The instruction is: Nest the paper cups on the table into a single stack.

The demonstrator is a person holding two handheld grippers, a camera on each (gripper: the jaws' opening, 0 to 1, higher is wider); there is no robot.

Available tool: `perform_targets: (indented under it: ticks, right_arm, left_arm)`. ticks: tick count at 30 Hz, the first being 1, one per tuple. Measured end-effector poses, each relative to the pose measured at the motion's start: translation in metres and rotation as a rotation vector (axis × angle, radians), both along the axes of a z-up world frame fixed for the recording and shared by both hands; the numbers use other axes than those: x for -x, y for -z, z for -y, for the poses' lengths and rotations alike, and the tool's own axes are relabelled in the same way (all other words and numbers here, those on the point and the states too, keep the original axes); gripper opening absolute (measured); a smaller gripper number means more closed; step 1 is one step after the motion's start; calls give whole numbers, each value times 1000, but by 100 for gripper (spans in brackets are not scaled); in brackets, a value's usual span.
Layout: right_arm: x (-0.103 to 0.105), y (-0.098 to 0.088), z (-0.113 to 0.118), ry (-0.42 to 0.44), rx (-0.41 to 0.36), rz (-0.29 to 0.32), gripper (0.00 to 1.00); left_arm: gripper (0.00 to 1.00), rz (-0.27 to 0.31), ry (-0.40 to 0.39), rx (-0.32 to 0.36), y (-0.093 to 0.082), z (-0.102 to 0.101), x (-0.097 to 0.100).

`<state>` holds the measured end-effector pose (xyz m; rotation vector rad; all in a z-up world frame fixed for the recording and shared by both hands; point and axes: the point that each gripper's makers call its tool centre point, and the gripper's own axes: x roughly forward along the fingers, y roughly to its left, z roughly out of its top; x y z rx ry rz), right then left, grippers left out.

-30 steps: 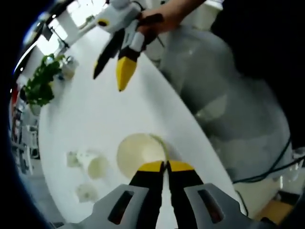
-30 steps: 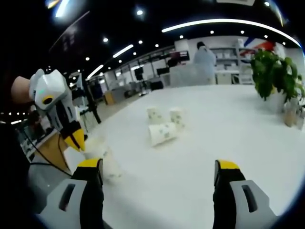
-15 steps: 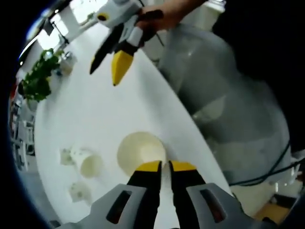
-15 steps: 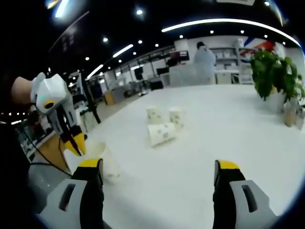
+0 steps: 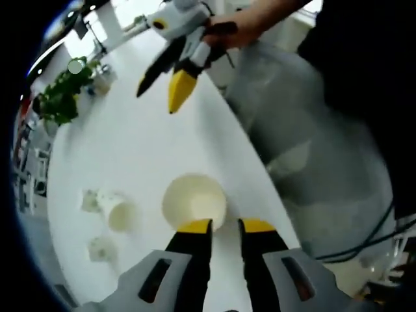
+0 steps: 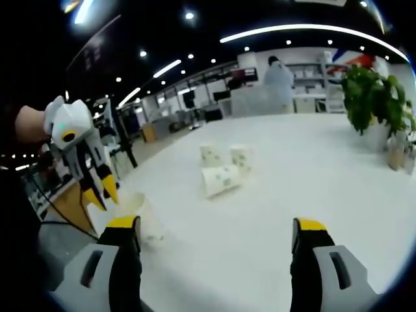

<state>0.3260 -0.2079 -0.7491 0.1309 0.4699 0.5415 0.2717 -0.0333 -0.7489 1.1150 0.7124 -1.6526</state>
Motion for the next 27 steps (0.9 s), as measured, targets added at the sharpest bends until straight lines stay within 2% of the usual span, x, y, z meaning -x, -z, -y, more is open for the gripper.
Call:
perform_targets:
  ticks: [5,12,14,16,21,27]
  right_arm:
    - [-1,-2,-3,-2,-3,2,95]
    - [0,-2,-7,-8,0,4,95]
    - [0,-2,-8,-9,-3,2,95]
    - [0,-2,-7,-9,-1,3,95]
    - [-1,-1,-8,-15,0,-4,95]
    - [-3,-7,-10,-24,9,3,95]
  left_arm:
    - [18,-12,-67,35,-3,-6,-5]
    - [24,-85,-248,190,-21,-4,-9]
    - [25,-77,-284,218,-24,-8,-14]
    - [26,-96,-333,255,-28,-10,-15]
    - [28,-82,-397,305,-34,-15,-25]
    - [34,-82,-497,405,-45,-16,-39]
